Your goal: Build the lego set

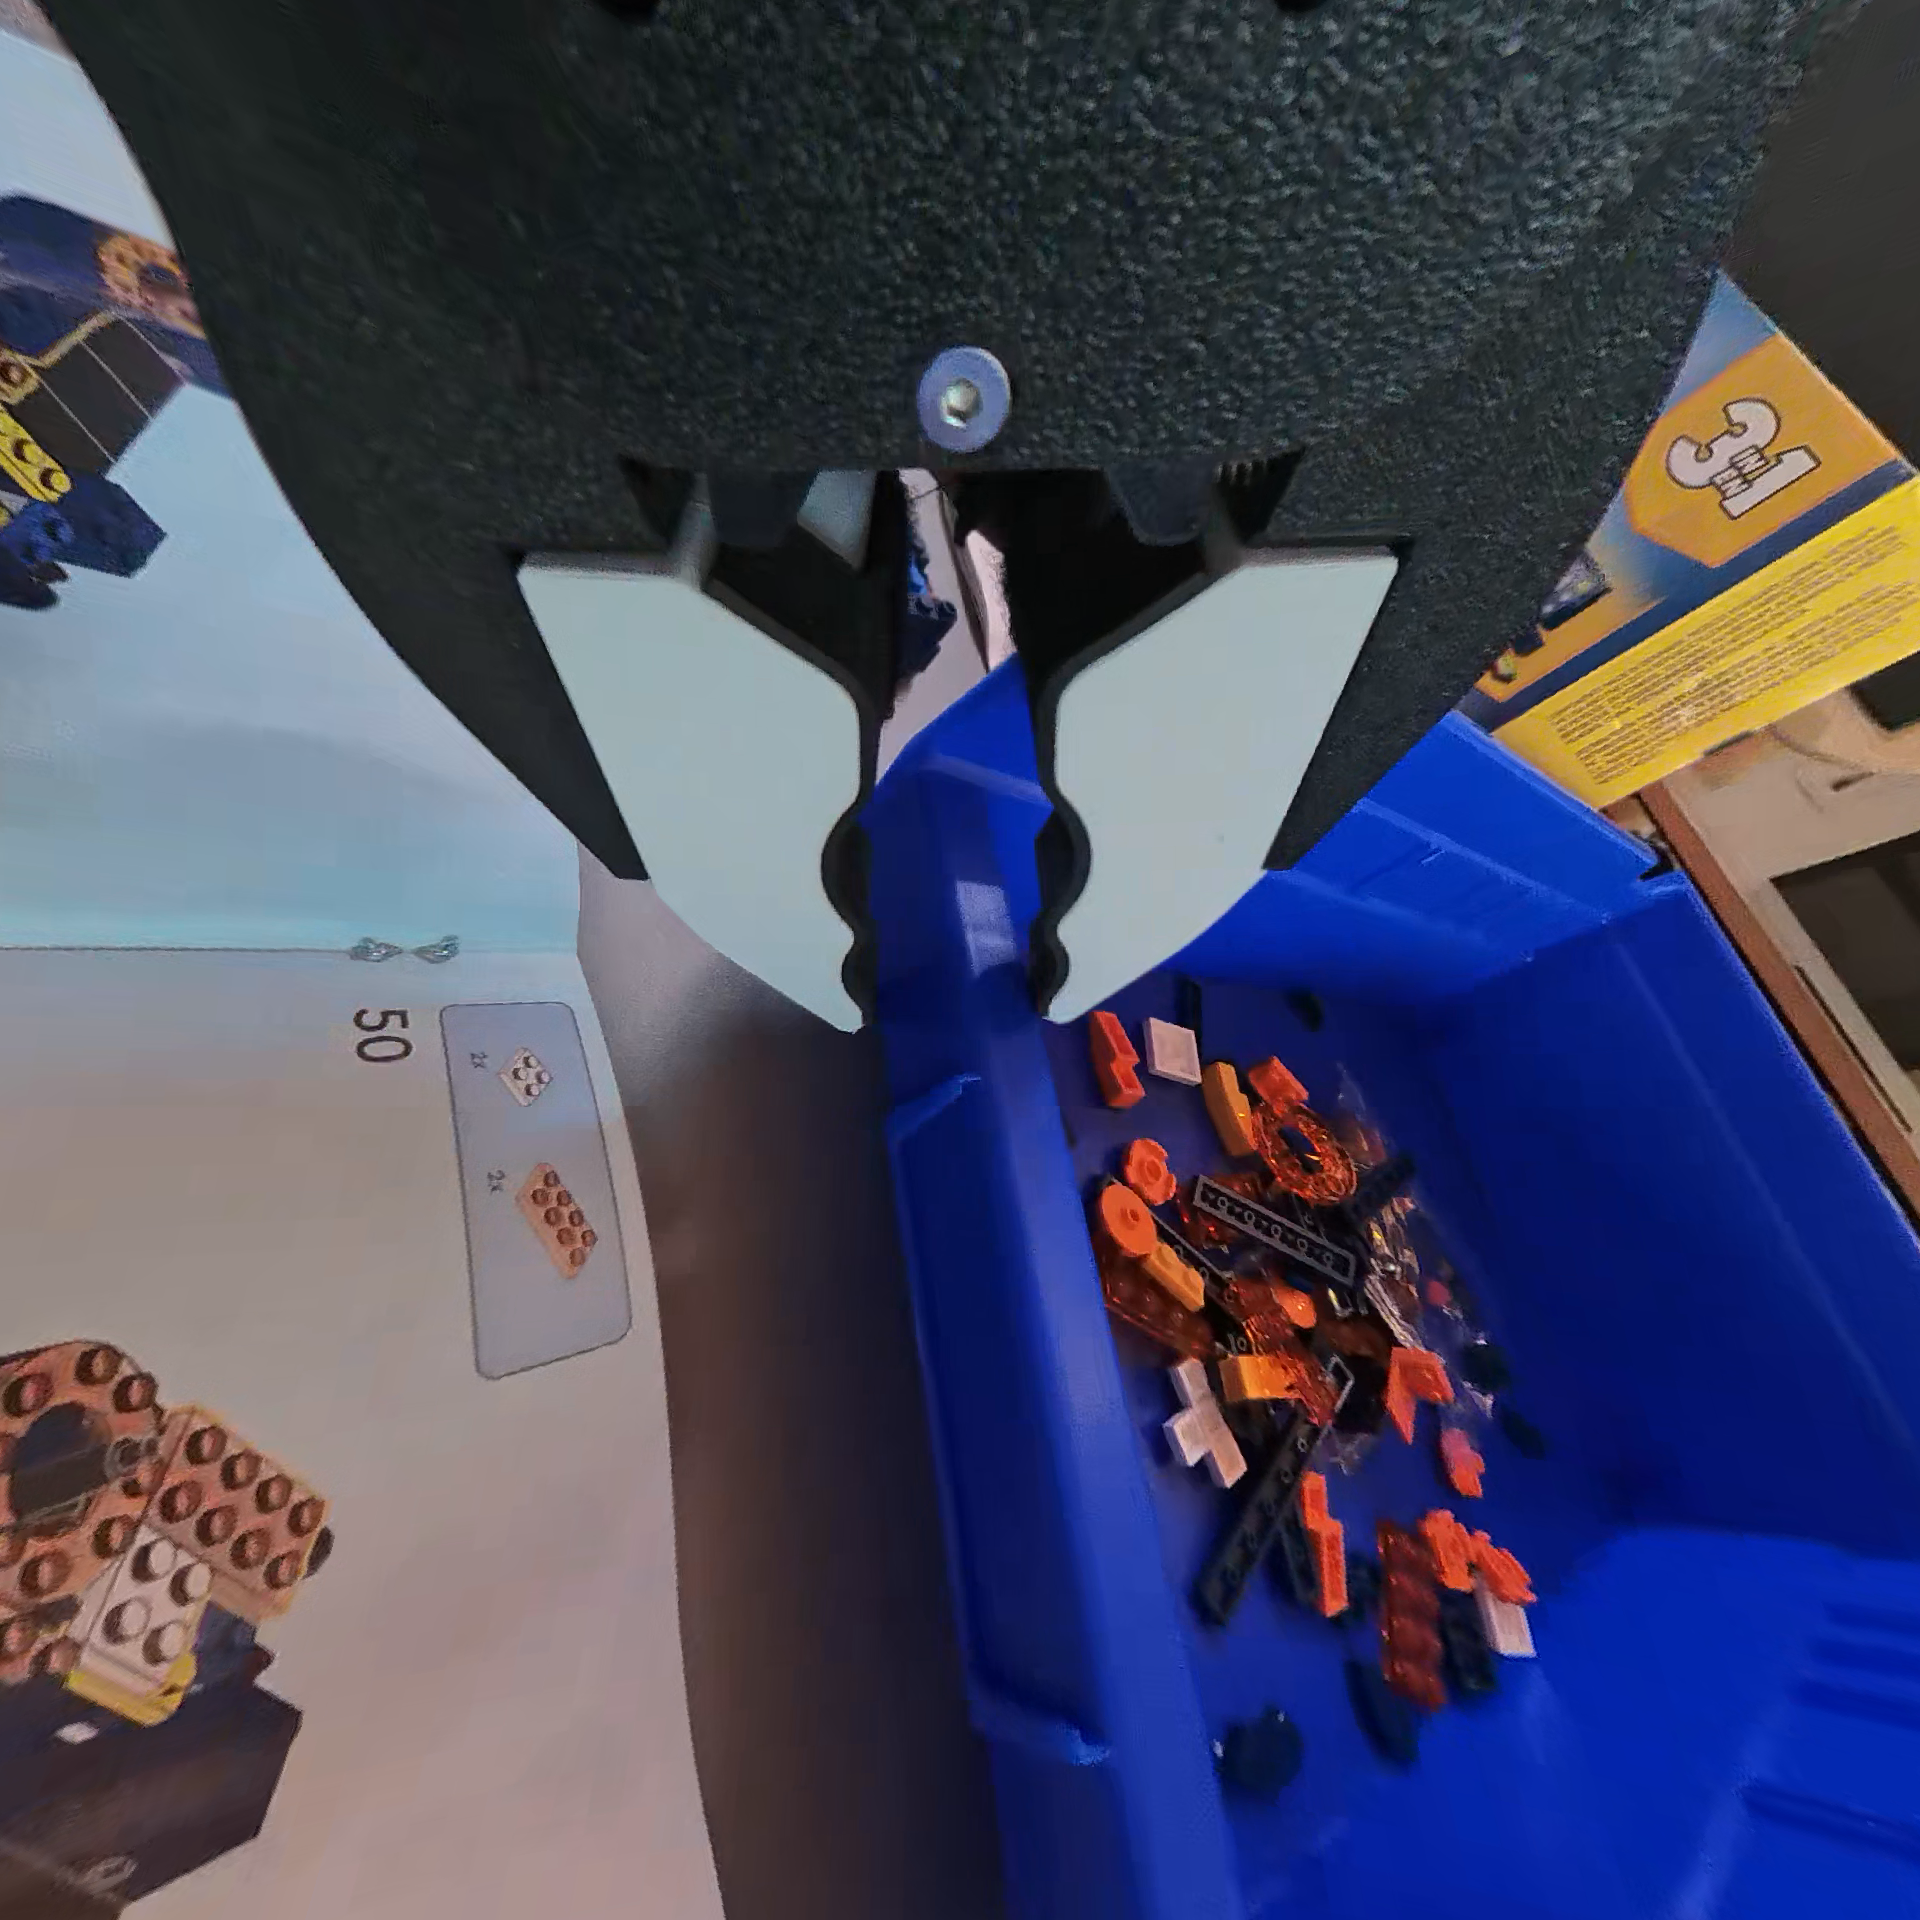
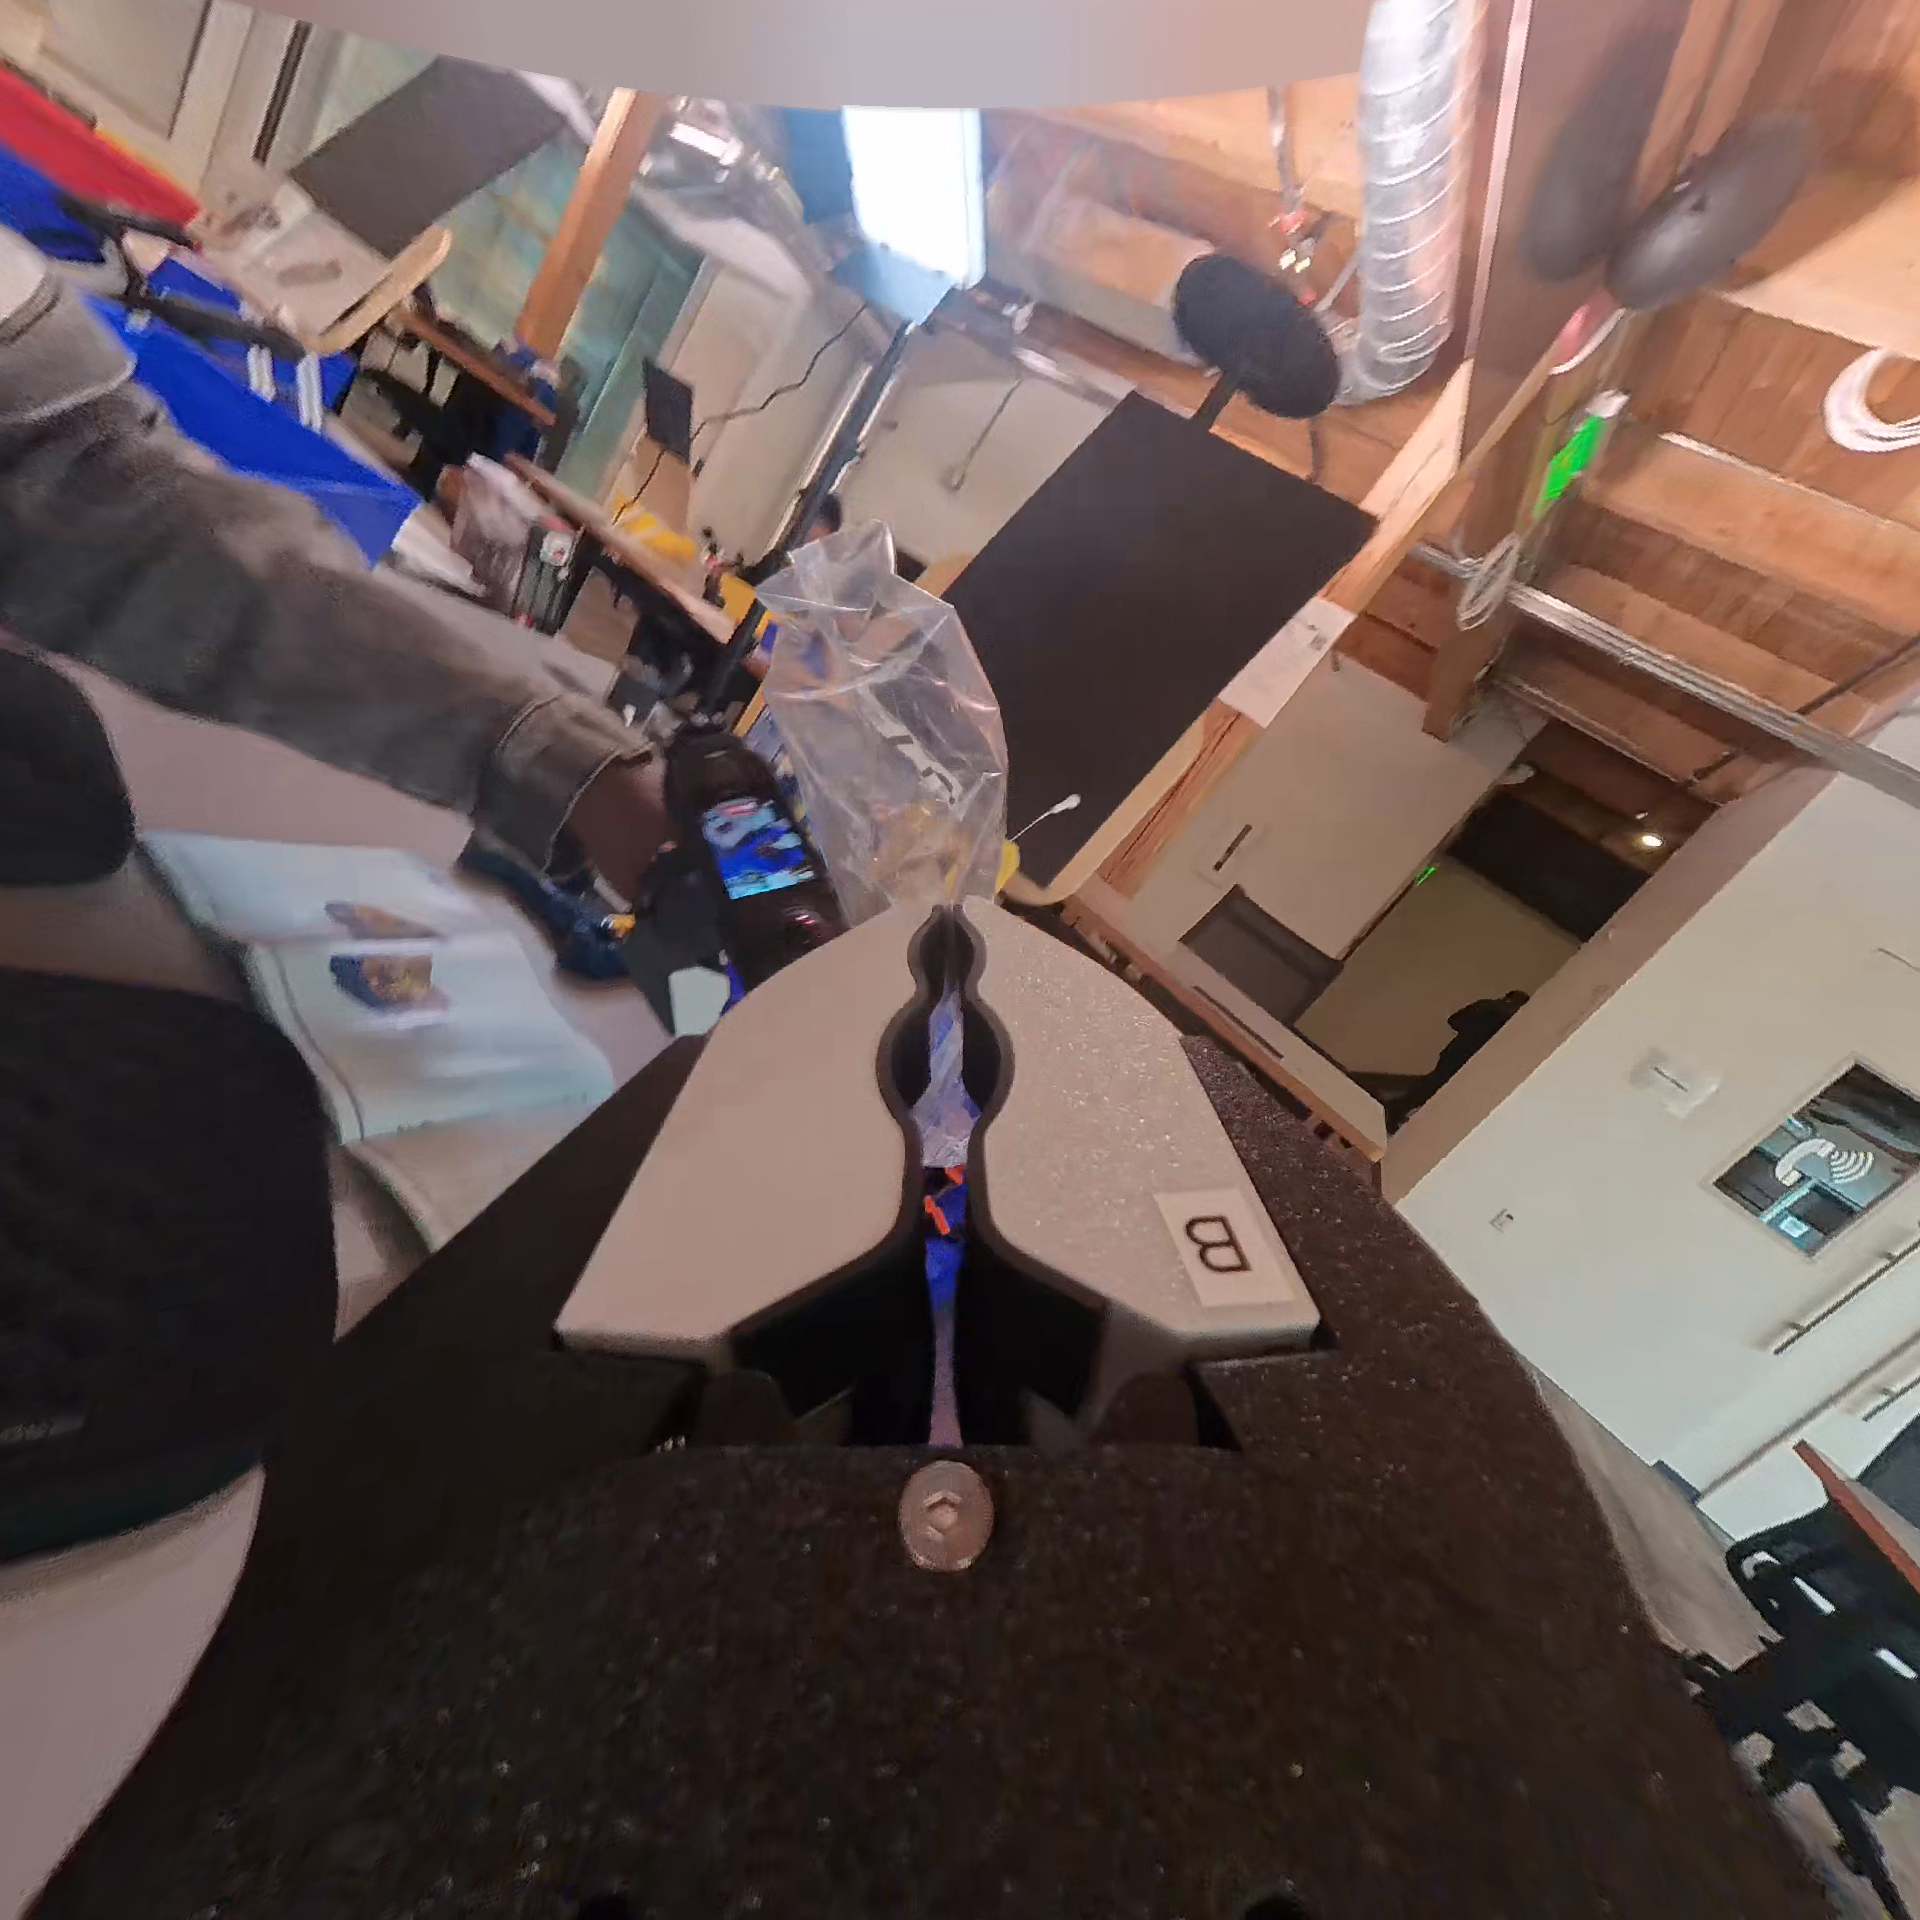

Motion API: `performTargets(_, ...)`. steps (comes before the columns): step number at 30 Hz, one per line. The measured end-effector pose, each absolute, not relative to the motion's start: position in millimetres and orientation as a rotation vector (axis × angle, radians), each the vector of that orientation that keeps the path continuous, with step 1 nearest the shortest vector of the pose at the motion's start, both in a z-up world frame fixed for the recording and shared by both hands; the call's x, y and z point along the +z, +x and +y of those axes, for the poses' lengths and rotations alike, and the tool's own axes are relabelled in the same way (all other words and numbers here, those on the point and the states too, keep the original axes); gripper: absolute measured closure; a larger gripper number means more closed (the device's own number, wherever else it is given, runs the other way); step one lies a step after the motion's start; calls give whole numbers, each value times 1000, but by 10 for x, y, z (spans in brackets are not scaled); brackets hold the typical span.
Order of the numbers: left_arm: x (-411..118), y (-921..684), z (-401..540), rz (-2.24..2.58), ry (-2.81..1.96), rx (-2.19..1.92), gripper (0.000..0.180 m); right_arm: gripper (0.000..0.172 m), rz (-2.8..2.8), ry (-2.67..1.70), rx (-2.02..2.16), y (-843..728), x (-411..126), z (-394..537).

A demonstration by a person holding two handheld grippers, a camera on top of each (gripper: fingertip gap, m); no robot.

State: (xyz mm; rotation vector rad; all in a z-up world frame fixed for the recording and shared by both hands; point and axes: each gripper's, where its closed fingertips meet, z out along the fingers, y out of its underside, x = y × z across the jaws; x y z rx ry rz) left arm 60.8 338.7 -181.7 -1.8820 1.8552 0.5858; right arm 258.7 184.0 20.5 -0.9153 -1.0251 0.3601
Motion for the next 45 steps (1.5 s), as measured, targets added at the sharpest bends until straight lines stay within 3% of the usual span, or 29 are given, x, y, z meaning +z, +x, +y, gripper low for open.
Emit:
performTargets(13,-1201,646,3519,1806,-2058,130,155,172,-1427,-993,12,2391,49,1578)
performTargets(20,-1041,673,3573,1827,-2087,78,155,172,-1769,-928,-367,1550,-920,2410)
performTargets(28,-1004,647,3601,1838,-2089,72,155,169,-1823,-1023,-320,1300,-1669,3530)
performTargets(45,-978,637,3570,1837,-2041,57,155,171,-1825,-896,-455,1278,-1850,4020)
